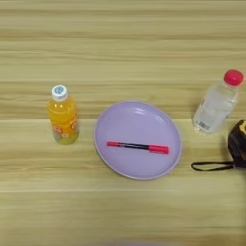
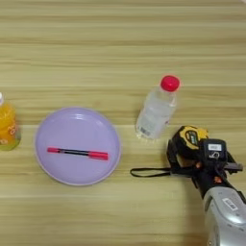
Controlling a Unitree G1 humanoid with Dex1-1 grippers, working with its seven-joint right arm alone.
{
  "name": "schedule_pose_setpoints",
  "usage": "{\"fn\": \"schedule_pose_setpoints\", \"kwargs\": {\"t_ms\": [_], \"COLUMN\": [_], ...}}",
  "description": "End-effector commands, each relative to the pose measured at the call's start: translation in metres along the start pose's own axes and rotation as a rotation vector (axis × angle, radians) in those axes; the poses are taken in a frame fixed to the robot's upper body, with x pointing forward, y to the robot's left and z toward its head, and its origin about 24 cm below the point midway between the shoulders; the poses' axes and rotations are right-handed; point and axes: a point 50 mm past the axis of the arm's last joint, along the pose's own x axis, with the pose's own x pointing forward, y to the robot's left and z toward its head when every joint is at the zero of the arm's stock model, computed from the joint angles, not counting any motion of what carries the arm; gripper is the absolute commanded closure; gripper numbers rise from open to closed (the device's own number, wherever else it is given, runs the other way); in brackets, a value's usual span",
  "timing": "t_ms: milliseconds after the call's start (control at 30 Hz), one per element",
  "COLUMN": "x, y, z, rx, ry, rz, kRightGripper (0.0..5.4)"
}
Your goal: Move the objects on the table
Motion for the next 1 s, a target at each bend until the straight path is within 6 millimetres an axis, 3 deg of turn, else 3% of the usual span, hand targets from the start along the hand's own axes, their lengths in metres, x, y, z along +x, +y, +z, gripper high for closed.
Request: {"fn": "schedule_pose_setpoints", "kwargs": {"t_ms": [33, 300, 567, 1000], "x": [-0.004, -0.022, -0.045, -0.051], "y": [-0.003, 0.010, 0.028, 0.067], "z": [0.031, 0.044, 0.051, 0.071], "rx": [-0.049, -0.050, -0.117, -0.237], "ry": [-0.123, -0.167, -0.174, -0.256], "rz": [0.002, 0.058, 0.224, 0.515], "kRightGripper": [0.04, 0.04, 0.04, 0.04]}}
